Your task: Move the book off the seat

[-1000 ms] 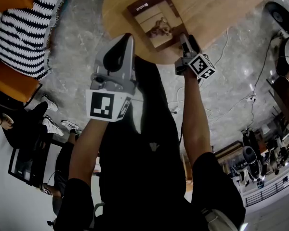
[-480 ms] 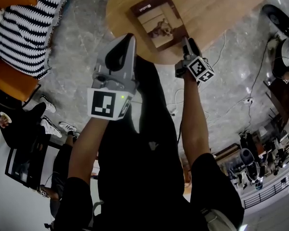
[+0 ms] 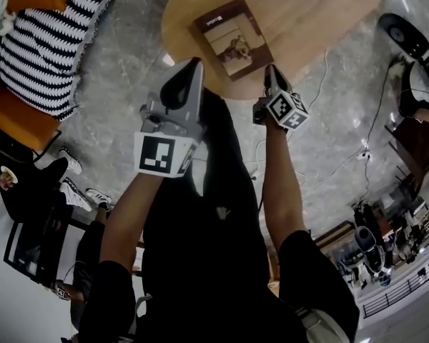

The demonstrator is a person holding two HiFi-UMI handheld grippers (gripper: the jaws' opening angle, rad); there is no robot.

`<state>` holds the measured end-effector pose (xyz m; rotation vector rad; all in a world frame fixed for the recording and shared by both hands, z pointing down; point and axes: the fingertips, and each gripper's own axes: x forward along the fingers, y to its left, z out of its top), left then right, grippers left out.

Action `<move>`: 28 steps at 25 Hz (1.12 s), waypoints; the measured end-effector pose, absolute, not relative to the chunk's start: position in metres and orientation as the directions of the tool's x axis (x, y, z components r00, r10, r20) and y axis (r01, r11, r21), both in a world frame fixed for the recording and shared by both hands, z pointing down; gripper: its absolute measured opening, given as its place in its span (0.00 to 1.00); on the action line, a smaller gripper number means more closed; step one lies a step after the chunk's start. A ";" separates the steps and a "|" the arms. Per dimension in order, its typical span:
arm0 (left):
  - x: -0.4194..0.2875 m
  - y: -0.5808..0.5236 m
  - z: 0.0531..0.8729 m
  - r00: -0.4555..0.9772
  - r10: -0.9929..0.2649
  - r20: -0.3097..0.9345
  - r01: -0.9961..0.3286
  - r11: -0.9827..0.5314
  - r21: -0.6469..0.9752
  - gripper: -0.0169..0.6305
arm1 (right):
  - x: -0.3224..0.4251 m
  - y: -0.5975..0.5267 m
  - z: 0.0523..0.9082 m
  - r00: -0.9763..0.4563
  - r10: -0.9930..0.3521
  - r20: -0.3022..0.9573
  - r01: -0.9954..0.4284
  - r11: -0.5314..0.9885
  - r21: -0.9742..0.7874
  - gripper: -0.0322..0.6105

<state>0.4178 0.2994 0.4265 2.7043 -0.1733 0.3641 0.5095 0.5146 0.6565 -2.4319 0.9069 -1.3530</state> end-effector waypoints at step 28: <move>0.402 0.302 0.243 0.986 -0.089 0.144 -0.134 -0.927 0.351 0.04 | 0.491 0.458 0.368 0.541 -0.710 0.451 -0.583 -0.702 -0.408 0.06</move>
